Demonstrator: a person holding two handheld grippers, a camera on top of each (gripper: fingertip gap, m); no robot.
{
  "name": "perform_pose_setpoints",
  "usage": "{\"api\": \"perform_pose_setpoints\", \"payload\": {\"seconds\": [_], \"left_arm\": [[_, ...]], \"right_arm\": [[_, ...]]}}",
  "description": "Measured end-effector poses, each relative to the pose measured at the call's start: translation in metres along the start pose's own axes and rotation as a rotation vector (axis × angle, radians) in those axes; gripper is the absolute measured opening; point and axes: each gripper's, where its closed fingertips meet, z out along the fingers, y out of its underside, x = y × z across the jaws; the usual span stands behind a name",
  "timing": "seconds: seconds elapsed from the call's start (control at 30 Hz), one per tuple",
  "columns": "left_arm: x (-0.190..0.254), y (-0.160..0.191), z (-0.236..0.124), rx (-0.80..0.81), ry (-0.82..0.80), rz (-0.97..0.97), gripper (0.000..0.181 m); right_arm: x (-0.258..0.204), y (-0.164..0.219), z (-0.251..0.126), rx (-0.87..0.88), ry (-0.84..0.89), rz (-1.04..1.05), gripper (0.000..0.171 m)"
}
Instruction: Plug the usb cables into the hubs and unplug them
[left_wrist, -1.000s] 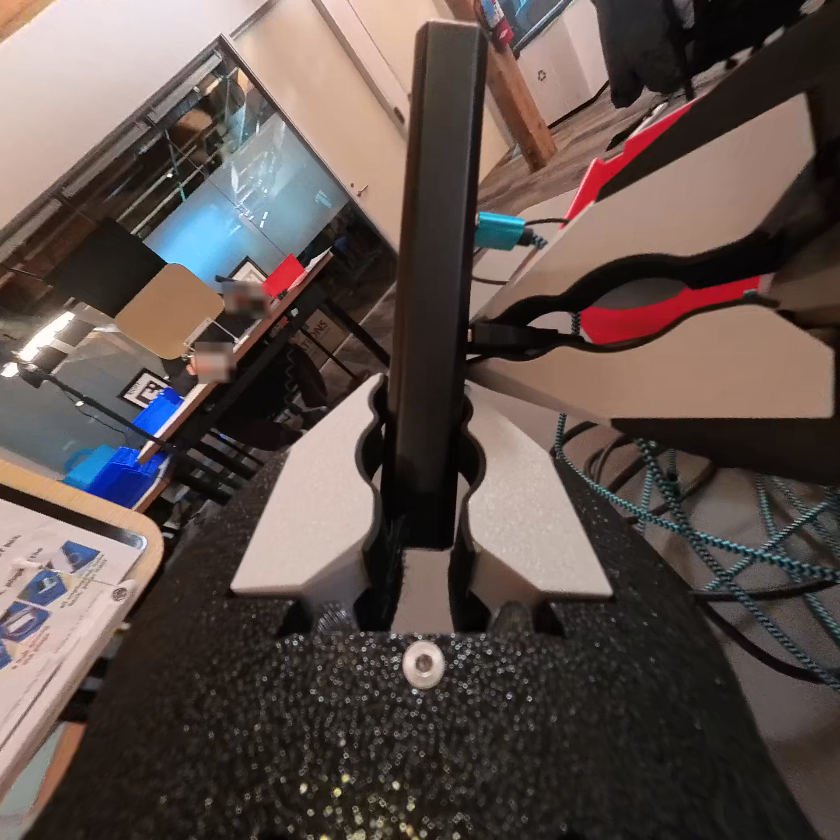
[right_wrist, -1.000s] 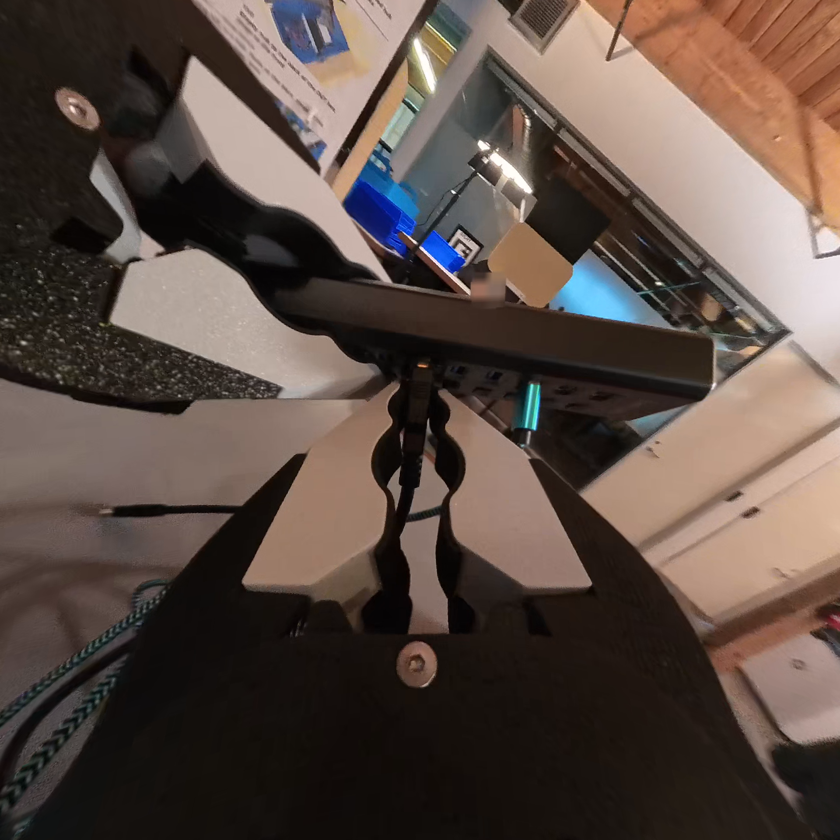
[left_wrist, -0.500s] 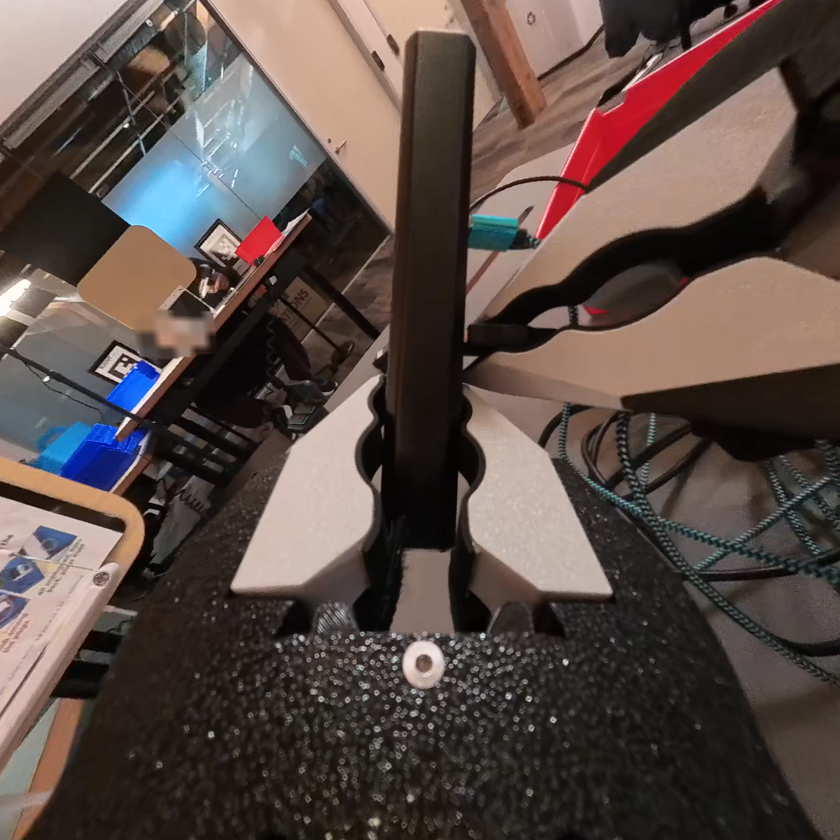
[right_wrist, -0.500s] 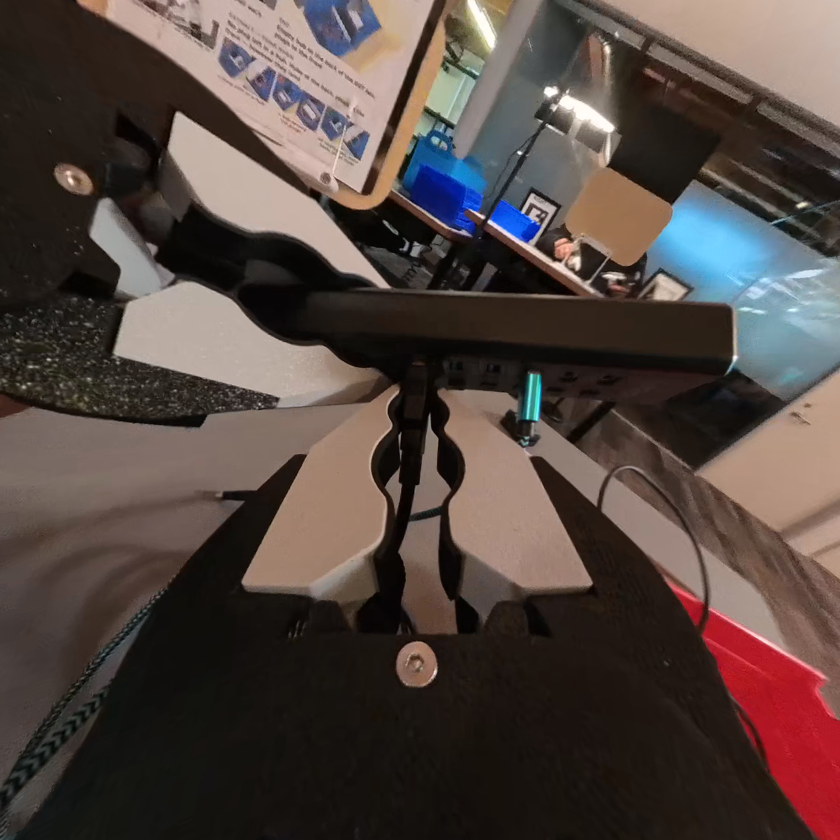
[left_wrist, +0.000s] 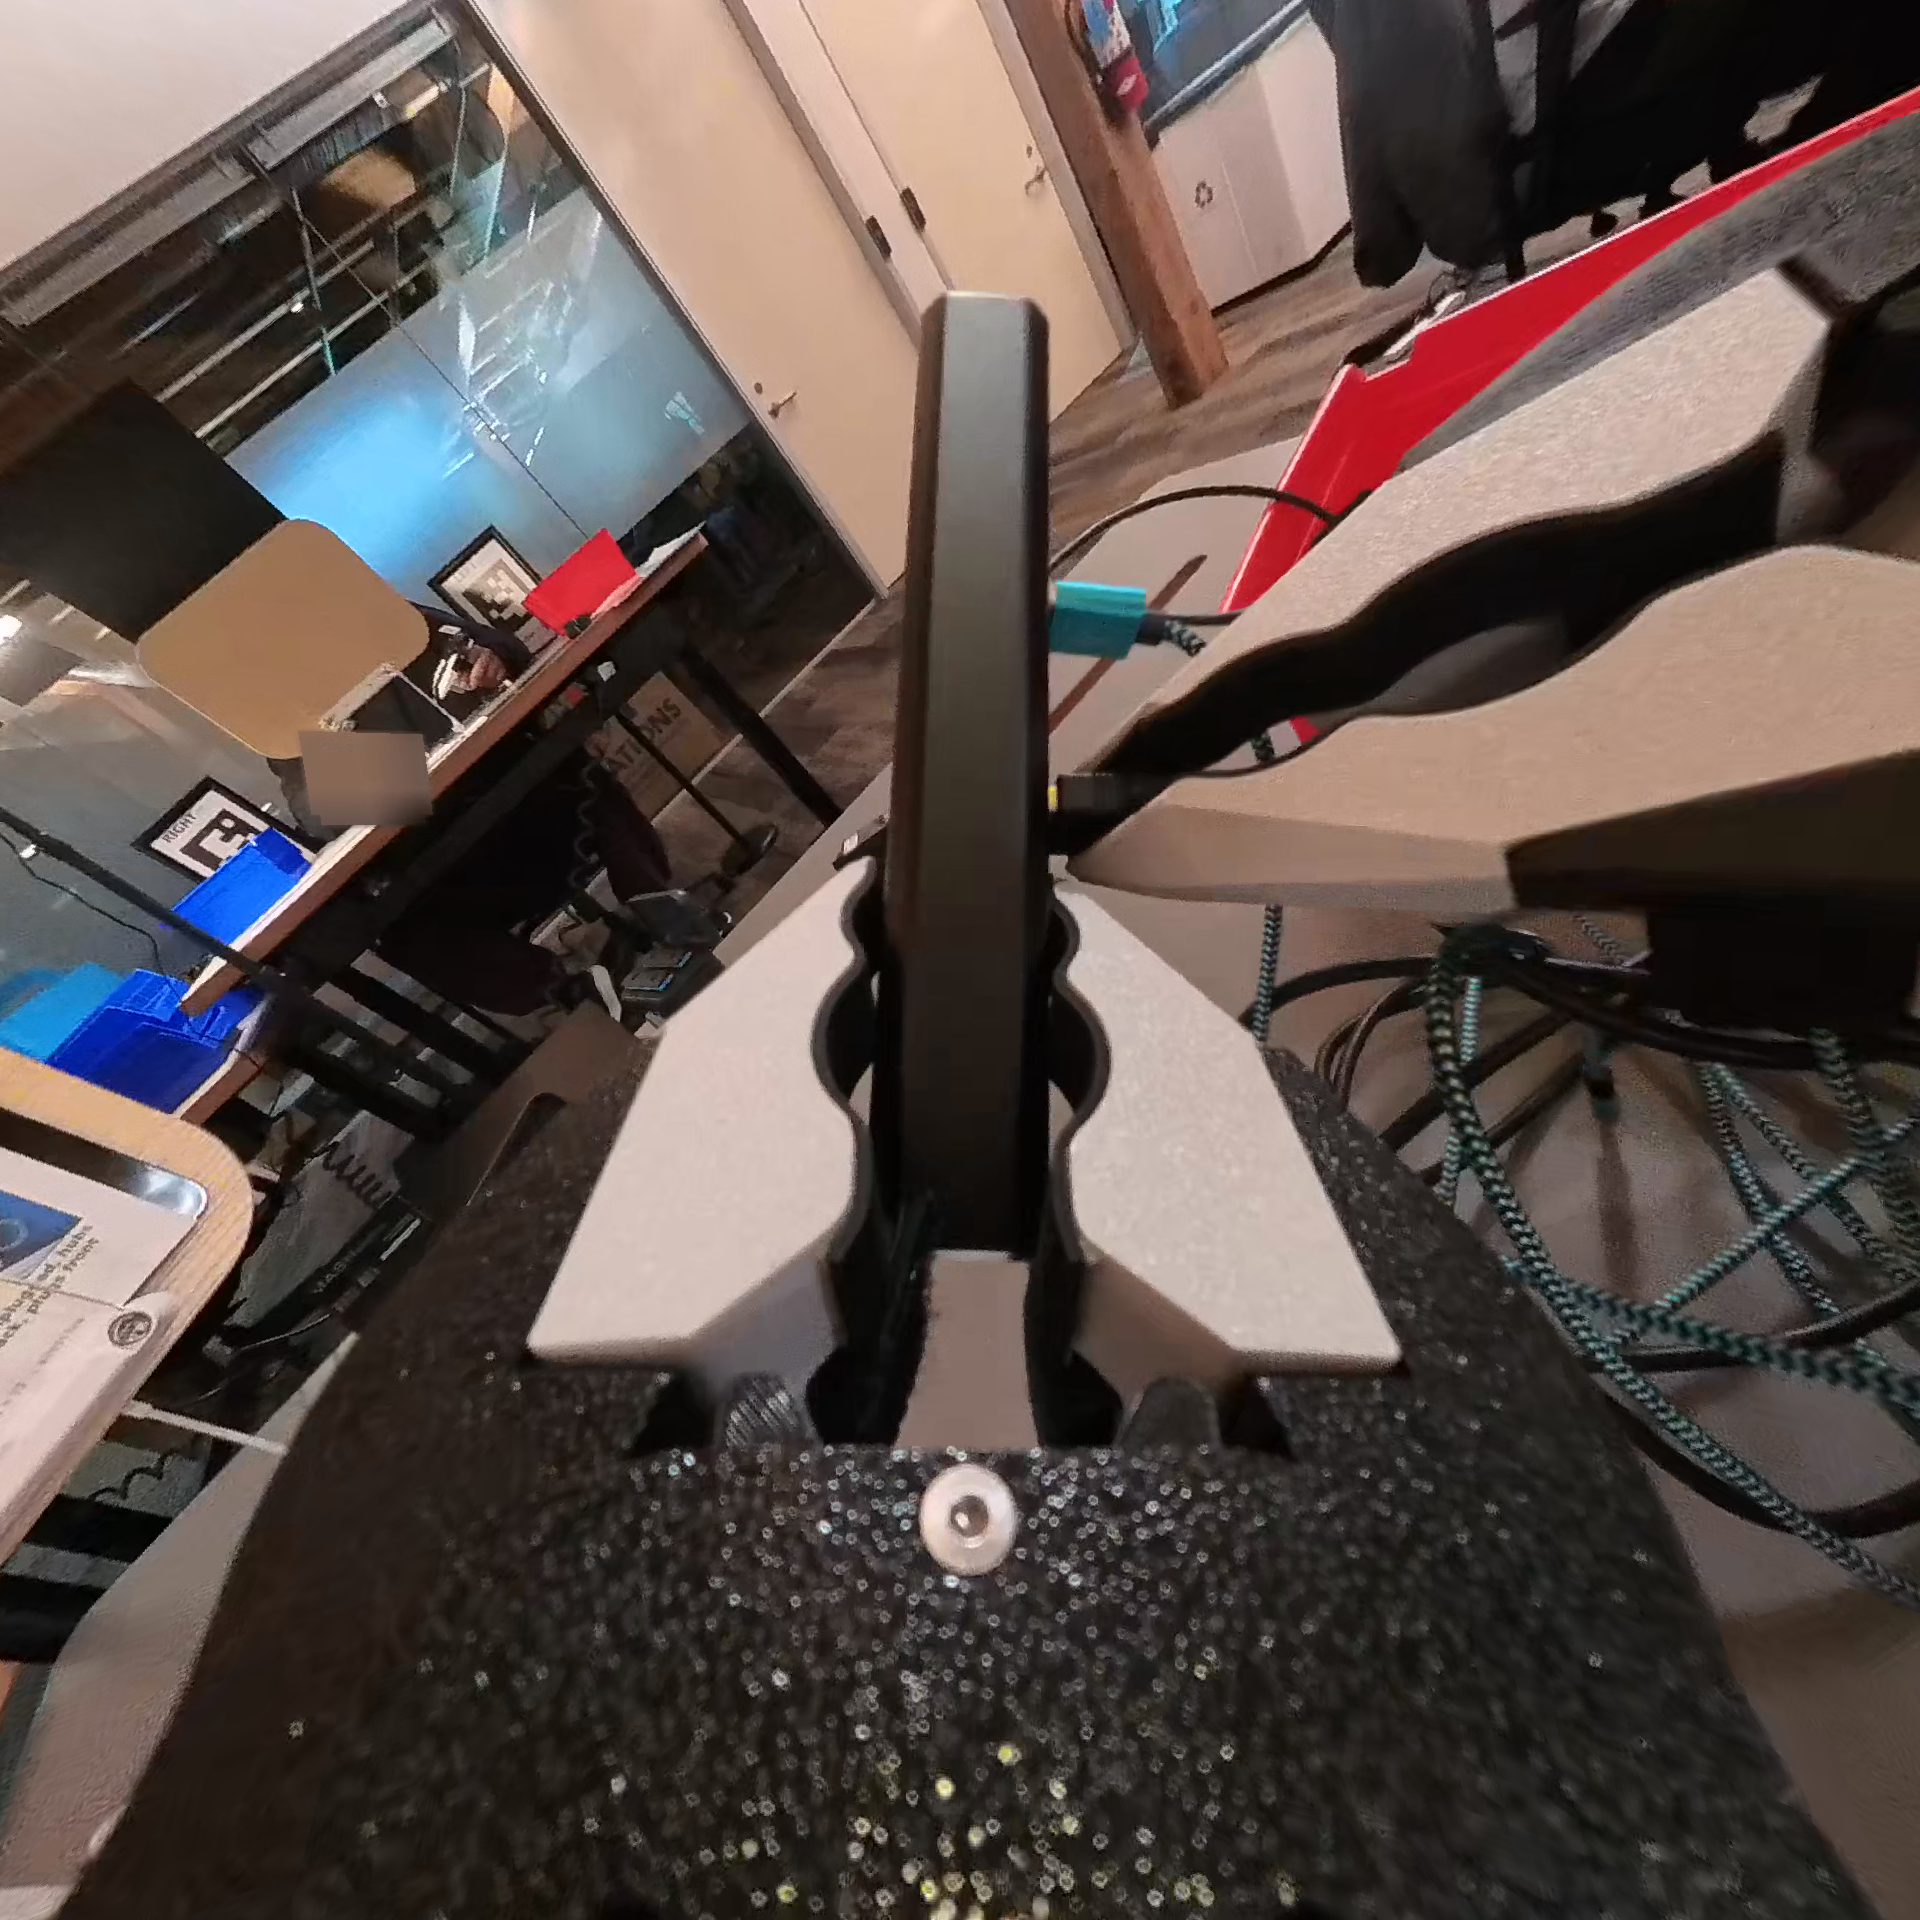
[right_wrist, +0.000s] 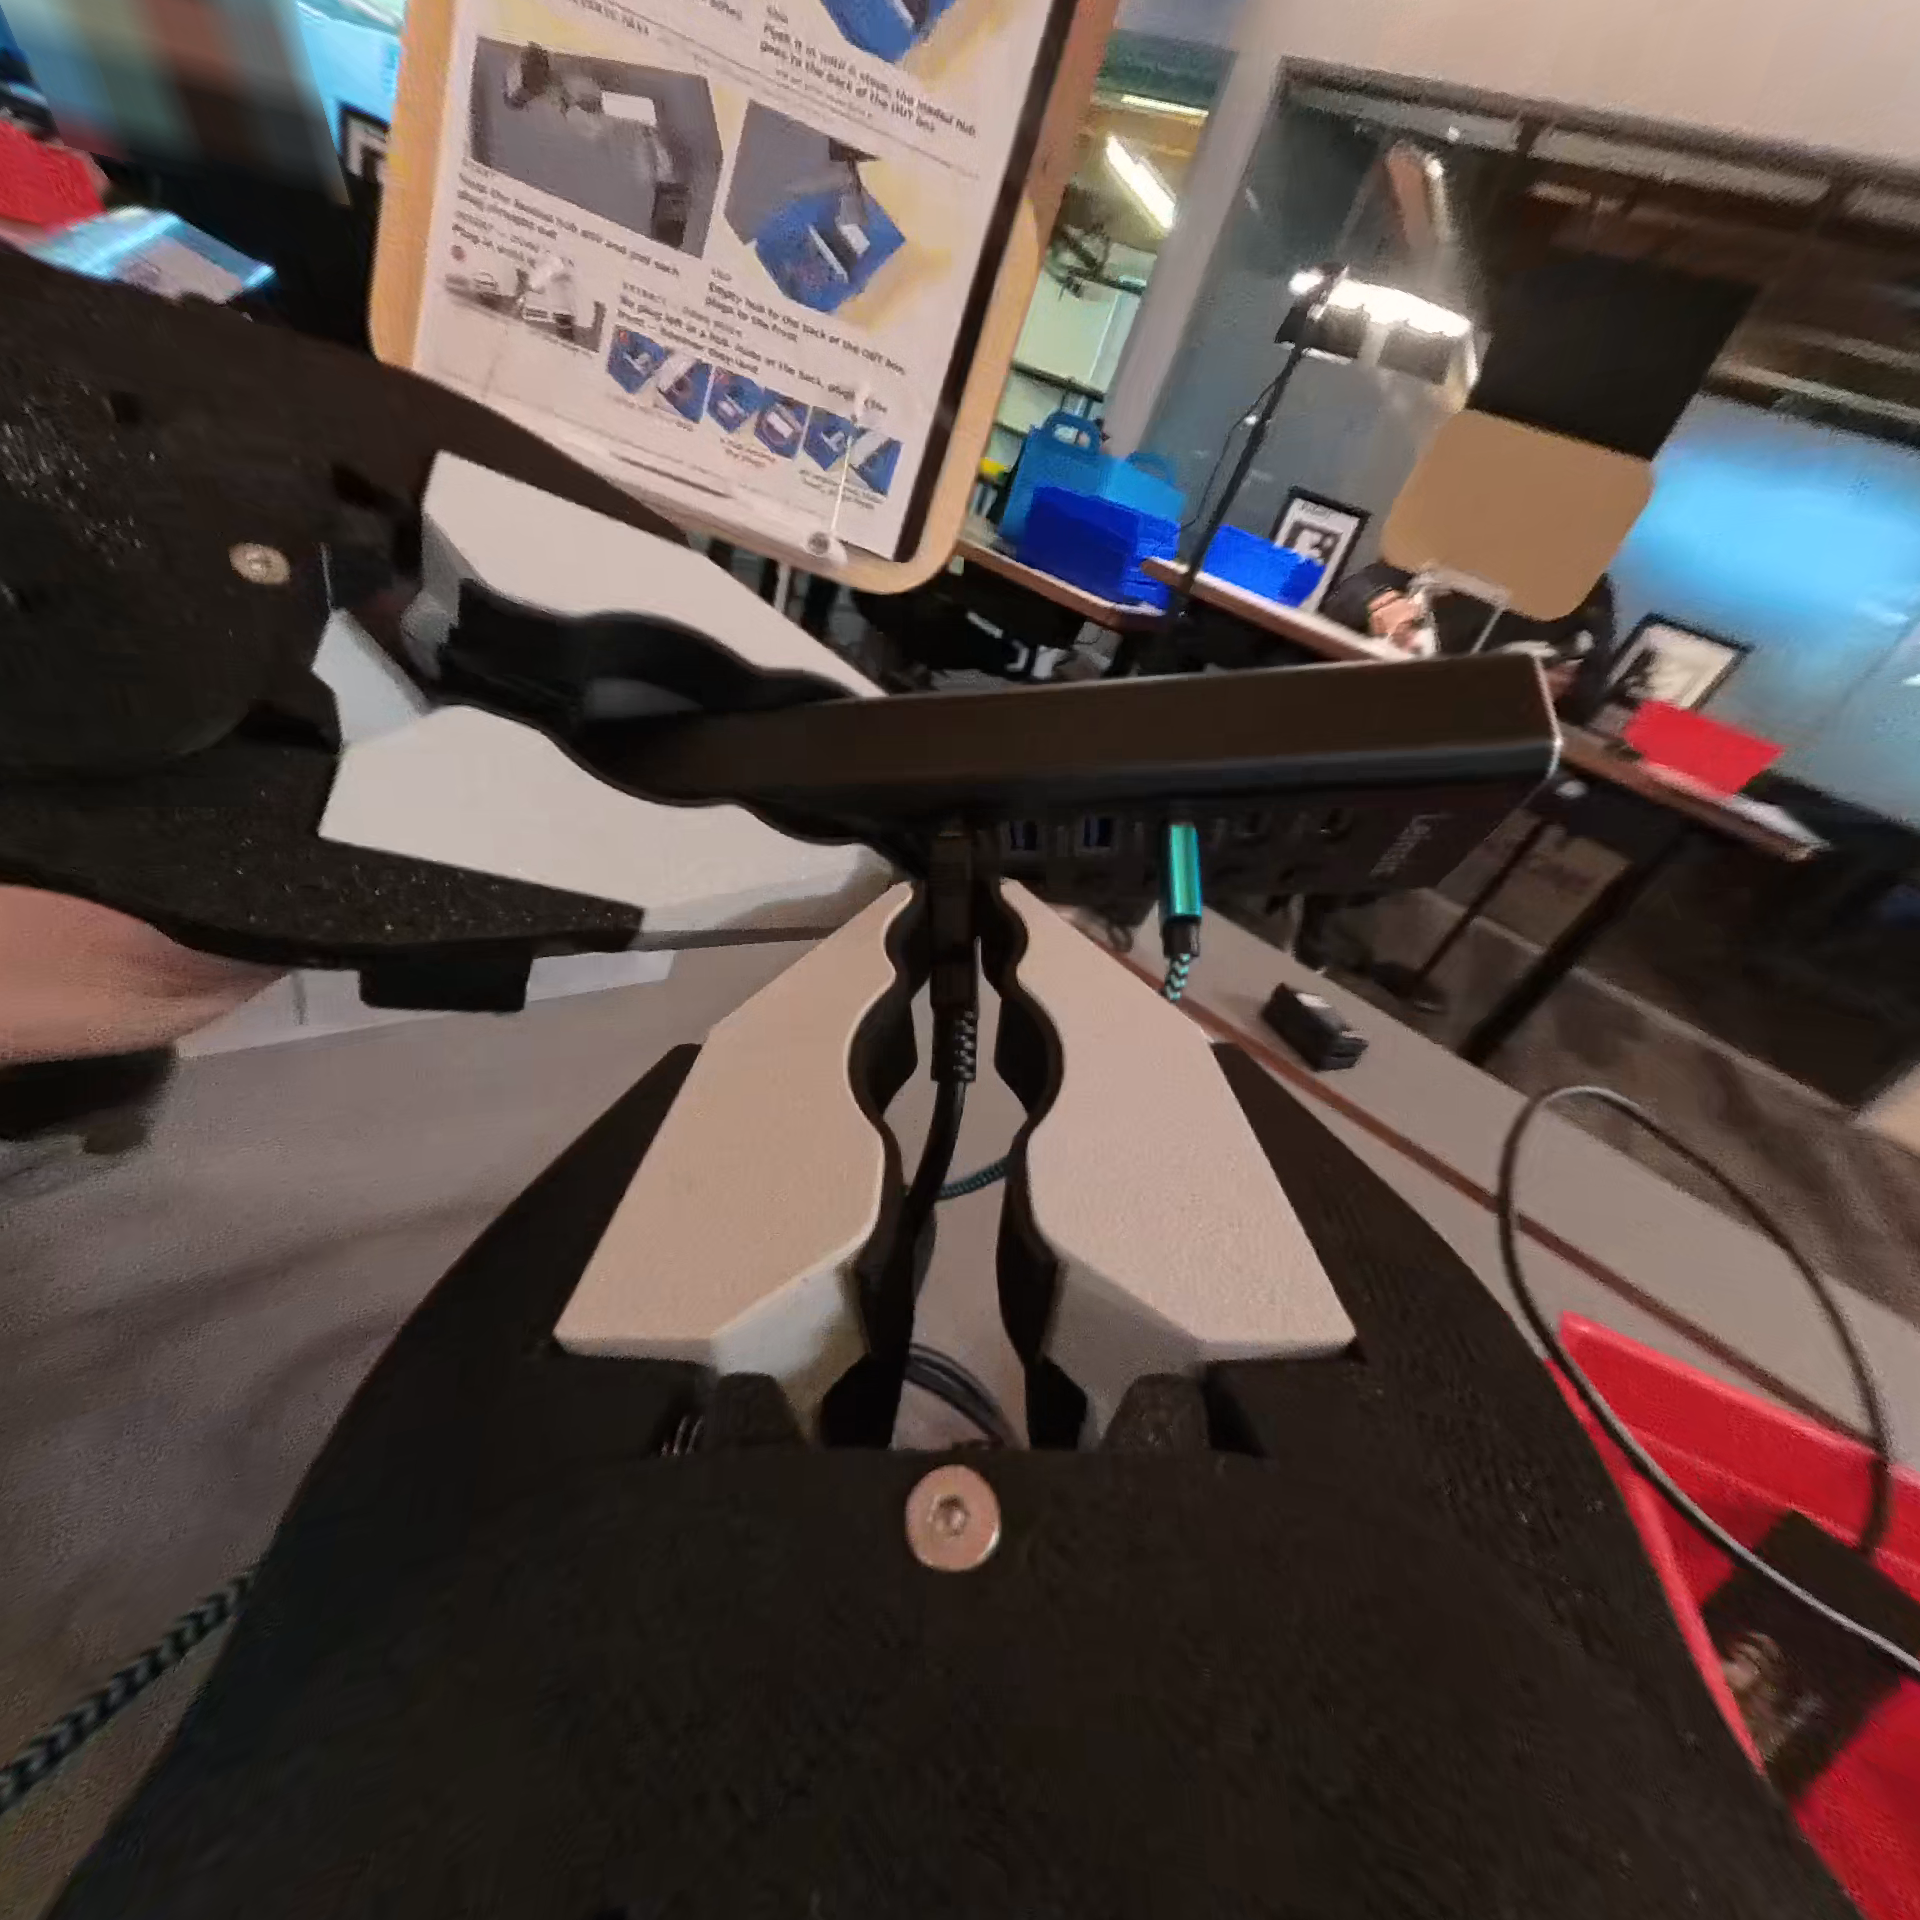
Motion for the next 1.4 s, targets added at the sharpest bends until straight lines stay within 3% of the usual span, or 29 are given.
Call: {"api": "perform_pose_setpoints", "payload": {"seconds": [0.2, 0.4, 0.53, 0.7, 0.83, 0.87, 1.0, 1.13, 1.23, 1.33, 1.4], "left_arm": [[0.005, -0.001, 0.003, 0.037, 0.011, -0.029, 0.026], [0.005, -0.001, 0.002, 0.060, 0.043, -0.083, 0.026], [0.008, 0.000, -0.001, 0.071, 0.077, -0.110, 0.027], [0.007, 0.005, 0.004, 0.070, 0.086, -0.135, 0.026], [0.009, 0.007, -0.001, 0.082, 0.111, -0.149, 0.026], [0.010, 0.007, 0.000, 0.068, 0.104, -0.124, 0.026], [0.009, 0.010, 0.004, 0.054, 0.085, -0.100, 0.026], [0.009, 0.010, 0.002, 0.056, 0.078, -0.071, 0.026], [0.012, 0.010, -0.002, 0.058, 0.080, -0.054, 0.026], [0.013, 0.012, 0.004, 0.044, 0.072, -0.041, 0.027], [0.013, 0.014, 0.006, 0.038, 0.089, -0.055, 0.027]], "right_arm": [[0.002, 0.002, -0.005, -0.002, 0.070, -0.175, 0.007], [-0.001, 0.000, -0.005, -0.008, 0.111, -0.225, 0.007], [-0.005, 0.000, -0.008, 0.077, -0.119, 0.096, 0.008], [-0.004, 0.005, -0.006, -0.052, 0.155, -0.344, 0.008], [-0.010, 0.005, -0.007, 0.050, -0.116, 0.072, 0.009], [-0.009, 0.006, -0.007, 0.046, -0.136, 0.077, 0.009], [-0.006, 0.012, -0.005, -0.081, 0.125, -0.346, 0.008], [-0.008, 0.012, -0.007, -0.093, 0.137, -0.293, 0.008], [-0.011, 0.011, -0.009, -0.024, -0.059, -0.042, 0.008], [-0.008, 0.015, -0.009, -0.103, 0.114, -0.299, 0.007], [-0.007, 0.017, -0.007, -0.141, 0.167, -0.348, 0.007]]}}
